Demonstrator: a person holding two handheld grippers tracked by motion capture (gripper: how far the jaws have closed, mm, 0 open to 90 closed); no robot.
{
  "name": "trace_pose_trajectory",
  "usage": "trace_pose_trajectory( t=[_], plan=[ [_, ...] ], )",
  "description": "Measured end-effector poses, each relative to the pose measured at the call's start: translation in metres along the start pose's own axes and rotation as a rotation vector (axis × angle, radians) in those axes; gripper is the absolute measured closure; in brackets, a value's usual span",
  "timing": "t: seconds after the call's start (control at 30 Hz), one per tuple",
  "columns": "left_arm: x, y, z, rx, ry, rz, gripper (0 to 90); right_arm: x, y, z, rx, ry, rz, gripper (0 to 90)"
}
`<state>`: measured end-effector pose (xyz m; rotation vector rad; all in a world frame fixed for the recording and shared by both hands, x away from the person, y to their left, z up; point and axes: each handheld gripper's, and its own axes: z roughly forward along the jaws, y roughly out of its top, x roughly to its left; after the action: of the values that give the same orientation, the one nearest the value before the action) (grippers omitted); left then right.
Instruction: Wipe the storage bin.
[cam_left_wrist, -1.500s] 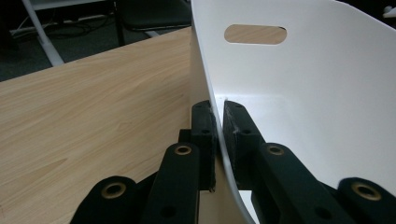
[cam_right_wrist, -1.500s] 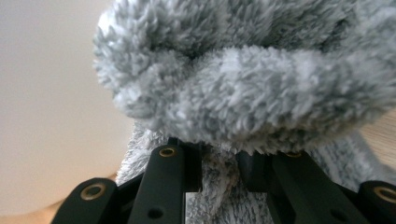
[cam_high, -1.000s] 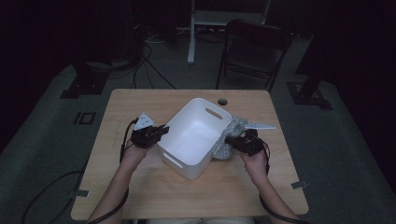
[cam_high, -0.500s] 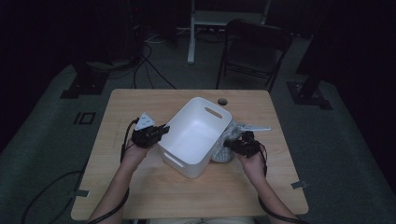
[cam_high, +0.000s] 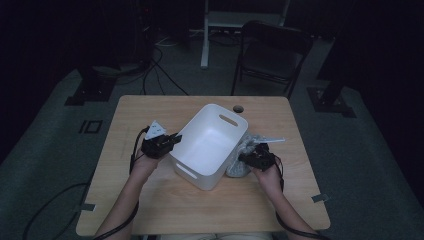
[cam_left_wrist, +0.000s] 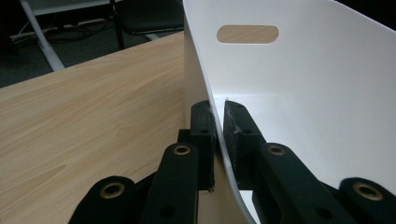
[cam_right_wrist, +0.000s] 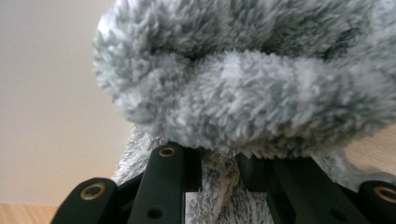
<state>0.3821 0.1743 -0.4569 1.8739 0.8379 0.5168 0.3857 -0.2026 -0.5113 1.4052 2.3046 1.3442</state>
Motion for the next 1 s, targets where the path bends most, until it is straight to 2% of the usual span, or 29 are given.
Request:
trace_pose_trajectory(
  t=[0.1,0.27,0.4,0.5,0.63,0.7,0.77,0.83,0.93,1.0],
  plan=[
    [0.000,0.000,0.000,0.001,0.000,0.000,82.8,-0.002,-0.002,0.003,0.006,0.007,0.006,72.9],
    [0.001,0.000,0.000,0.001,-0.003,-0.005,82.7,-0.010,-0.002,0.004,0.009,0.046,0.019,68.6],
    [0.000,0.000,0.000,0.003,-0.002,-0.002,82.7,-0.011,-0.002,0.004,-0.001,0.047,0.014,66.0],
    [0.001,0.000,0.000,0.003,-0.002,-0.003,82.6,-0.012,-0.002,0.004,0.000,0.038,0.011,60.5],
    [0.001,0.000,0.000,0.003,-0.002,-0.003,82.6,-0.012,-0.002,0.005,0.003,0.023,0.002,59.6],
    [0.000,0.000,0.000,0.003,-0.001,-0.003,82.6,-0.011,-0.003,0.005,0.000,0.023,-0.017,63.0],
    [0.001,0.000,0.000,0.003,-0.002,-0.006,82.5,-0.011,-0.002,0.008,0.029,0.021,-0.035,66.1],
    [0.001,0.000,0.000,0.002,-0.001,-0.005,82.5,-0.011,-0.003,0.009,0.028,0.018,-0.034,67.2],
    [0.001,0.000,0.000,0.000,-0.004,-0.008,82.5,-0.014,-0.007,0.017,0.063,0.000,-0.021,69.9],
    [0.001,0.000,0.000,0.001,-0.003,-0.005,82.5,-0.017,-0.009,0.021,0.067,0.013,-0.005,70.3]
  ],
)
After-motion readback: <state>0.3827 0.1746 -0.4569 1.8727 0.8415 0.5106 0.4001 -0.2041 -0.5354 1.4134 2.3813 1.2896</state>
